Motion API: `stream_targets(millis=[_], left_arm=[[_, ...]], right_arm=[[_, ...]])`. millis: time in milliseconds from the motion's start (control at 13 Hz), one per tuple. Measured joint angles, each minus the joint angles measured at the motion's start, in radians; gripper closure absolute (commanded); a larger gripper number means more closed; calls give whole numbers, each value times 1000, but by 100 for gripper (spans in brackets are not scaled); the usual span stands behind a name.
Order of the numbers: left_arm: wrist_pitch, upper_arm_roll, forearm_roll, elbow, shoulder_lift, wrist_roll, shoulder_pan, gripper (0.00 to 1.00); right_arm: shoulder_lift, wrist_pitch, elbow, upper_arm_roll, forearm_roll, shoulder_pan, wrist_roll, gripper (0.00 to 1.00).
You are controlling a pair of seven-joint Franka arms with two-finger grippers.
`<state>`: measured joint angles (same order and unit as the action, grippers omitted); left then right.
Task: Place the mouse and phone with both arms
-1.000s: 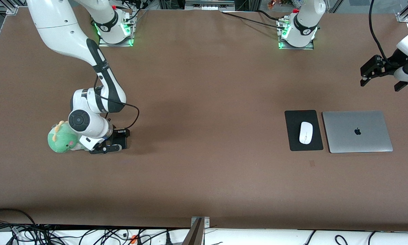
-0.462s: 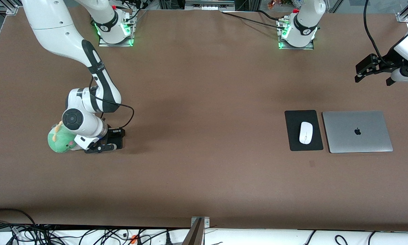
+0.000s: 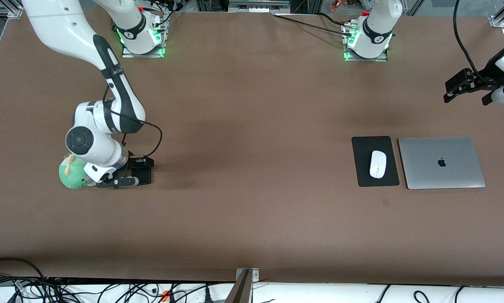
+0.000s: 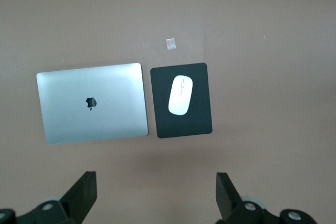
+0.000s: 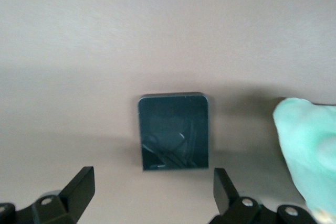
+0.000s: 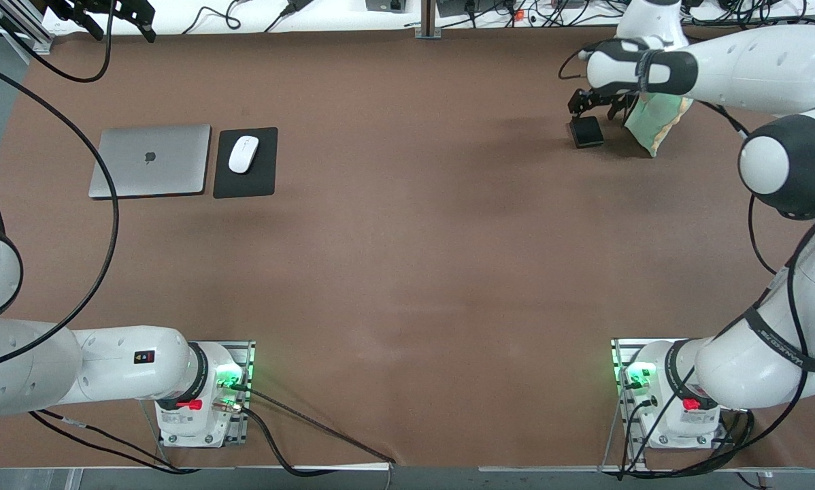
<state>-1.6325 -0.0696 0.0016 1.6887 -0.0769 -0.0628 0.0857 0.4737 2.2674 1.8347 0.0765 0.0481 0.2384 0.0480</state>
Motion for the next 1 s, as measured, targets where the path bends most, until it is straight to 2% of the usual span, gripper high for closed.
stream_targets(millis=[308, 462, 615, 769, 1000], left_arm=[[11, -11, 0, -33, 10, 2, 0, 0], [66, -10, 0, -72, 12, 3, 0, 0], [137, -9, 0, -102, 18, 3, 4, 0], [146, -7, 0, -110, 55, 3, 13, 0], [145, 2, 0, -180, 104, 17, 20, 0]], right_arm=[[-243, -264, -24, -1, 0, 0, 70, 0], [-342, -399, -71, 1, 0, -1, 80, 0], [-366, -548, -174, 5, 1, -8, 87, 0], [-358, -605, -228, 9, 5, -17, 88, 0], [-356, -652, -255, 12, 6, -18, 89, 0]])
